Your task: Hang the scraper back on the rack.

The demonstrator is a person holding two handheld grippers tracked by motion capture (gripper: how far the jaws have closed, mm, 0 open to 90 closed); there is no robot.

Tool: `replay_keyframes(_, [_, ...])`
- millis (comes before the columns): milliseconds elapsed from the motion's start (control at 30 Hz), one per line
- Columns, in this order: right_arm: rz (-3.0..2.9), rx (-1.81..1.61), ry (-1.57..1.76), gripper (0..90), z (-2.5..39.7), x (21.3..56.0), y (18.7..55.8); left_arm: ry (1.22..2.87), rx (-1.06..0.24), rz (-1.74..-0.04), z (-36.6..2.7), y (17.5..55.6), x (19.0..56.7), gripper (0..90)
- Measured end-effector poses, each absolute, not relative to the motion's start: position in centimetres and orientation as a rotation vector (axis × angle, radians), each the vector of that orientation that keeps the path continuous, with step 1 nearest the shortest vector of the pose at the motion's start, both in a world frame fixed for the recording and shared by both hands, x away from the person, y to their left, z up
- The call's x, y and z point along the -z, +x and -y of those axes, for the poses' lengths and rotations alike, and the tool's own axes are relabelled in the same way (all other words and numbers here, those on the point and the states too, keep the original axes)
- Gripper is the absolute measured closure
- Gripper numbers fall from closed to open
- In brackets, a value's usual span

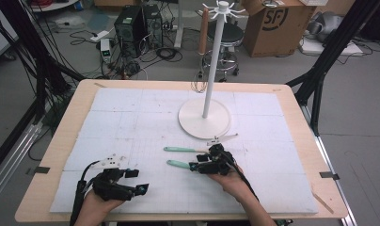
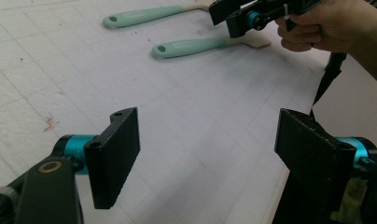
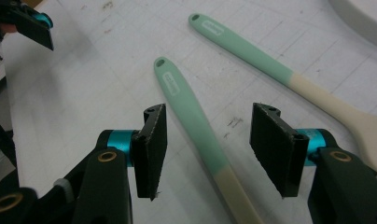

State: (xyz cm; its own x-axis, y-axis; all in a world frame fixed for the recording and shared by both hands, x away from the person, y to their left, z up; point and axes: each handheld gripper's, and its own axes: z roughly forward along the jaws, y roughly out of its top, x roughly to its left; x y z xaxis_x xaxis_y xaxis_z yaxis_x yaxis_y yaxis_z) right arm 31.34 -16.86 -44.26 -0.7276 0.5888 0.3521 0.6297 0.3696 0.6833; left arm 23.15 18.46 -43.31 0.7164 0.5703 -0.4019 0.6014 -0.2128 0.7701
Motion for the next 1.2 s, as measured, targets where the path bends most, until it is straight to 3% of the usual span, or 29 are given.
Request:
replay_keyframes(833, [2.816,1.2,-0.927,58.6,15.0,44.6,30.2,1.884,0.052,-0.912,-18.3,23.1,43.4,22.8])
replay_keyframes(867, [2.827,1.192,-0.92,60.5,15.0,44.6,30.1,1.882,0.053,-0.914,-18.2,23.1,43.4,22.9])
replay_keyframes(933, [2.877,1.179,-0.928,73.6,15.0,44.5,30.1,1.885,0.053,-0.915,-18.2,23.1,43.4,22.9])
replay_keyframes(1200, [2.964,1.086,-0.826,73.1,14.4,44.0,30.5,1.886,0.055,-0.914,-18.5,23.0,43.4,22.9])
